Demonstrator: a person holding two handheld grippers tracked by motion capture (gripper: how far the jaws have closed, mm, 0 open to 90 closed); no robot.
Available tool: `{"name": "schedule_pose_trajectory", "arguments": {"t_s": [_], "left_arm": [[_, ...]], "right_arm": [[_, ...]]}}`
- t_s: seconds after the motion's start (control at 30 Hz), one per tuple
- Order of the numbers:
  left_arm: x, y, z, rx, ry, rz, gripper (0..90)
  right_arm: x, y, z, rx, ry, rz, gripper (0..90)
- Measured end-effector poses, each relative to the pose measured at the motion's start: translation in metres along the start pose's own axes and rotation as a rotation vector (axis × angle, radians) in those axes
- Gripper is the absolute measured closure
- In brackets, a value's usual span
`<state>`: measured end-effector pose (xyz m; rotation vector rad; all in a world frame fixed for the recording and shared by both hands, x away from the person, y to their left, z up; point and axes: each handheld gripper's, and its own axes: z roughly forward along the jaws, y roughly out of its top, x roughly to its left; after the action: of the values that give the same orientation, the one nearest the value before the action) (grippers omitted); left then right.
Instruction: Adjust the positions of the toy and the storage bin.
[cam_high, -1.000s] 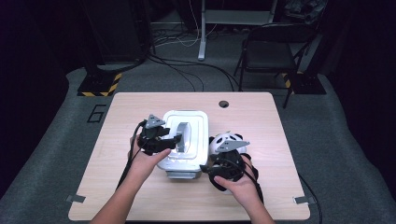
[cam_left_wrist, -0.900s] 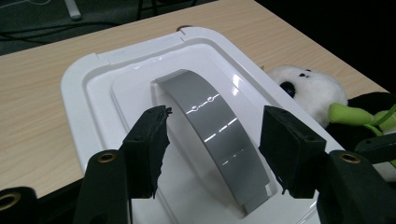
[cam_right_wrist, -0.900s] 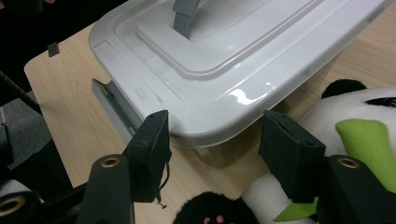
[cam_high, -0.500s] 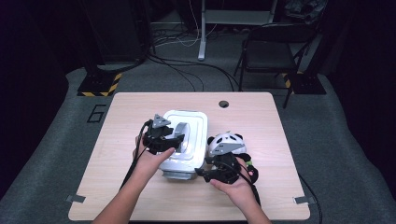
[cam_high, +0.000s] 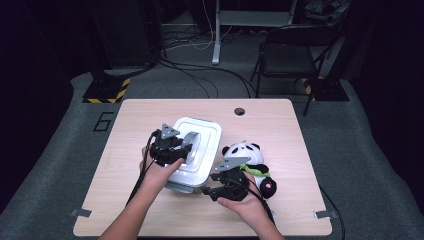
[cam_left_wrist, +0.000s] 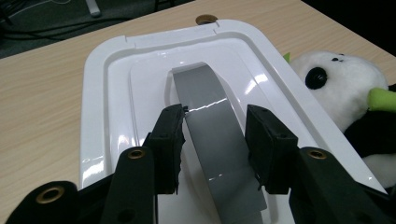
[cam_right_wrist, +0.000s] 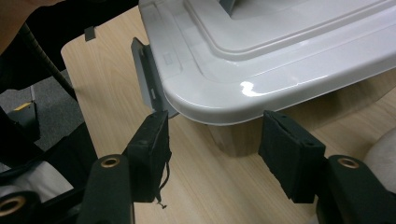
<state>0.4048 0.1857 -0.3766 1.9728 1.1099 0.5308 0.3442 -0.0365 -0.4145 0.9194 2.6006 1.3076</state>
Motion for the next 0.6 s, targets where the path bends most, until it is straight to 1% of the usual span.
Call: {"name": "schedule_pose_trajectory", "arguments": {"t_s": [0.1, 0.13, 0.23, 0.27, 0.33, 0.43, 0.6], "left_arm": [[-0.001, 0.001, -0.001, 0.0, 0.025, 0.009, 60.3], [0.0, 0.001, -0.002, 0.001, 0.027, 0.008, 60.9], [0.002, 0.001, -0.003, 0.002, 0.031, -0.008, 62.0], [0.003, 0.002, -0.003, 0.002, 0.03, -0.006, 62.4], [0.005, 0.002, -0.004, 0.003, 0.042, -0.002, 63.5], [0.008, 0.001, -0.006, -0.001, 0.05, -0.005, 65.0], [0.012, 0.001, -0.012, -0.015, 0.05, -0.008, 66.8]], "right_arm": [[-0.001, 0.0, -0.002, -0.006, -0.005, 0.007, 42.1], [-0.003, 0.0, -0.004, -0.011, -0.007, 0.003, 42.1], [-0.005, 0.0, -0.007, -0.019, -0.013, 0.015, 42.1], [-0.005, -0.001, -0.008, -0.02, -0.016, 0.022, 42.1], [-0.007, -0.001, -0.008, -0.024, -0.021, 0.015, 42.1], [-0.009, -0.002, -0.01, -0.024, -0.025, 0.025, 42.1], [-0.013, -0.003, -0.012, -0.029, -0.033, 0.032, 42.1]]}}
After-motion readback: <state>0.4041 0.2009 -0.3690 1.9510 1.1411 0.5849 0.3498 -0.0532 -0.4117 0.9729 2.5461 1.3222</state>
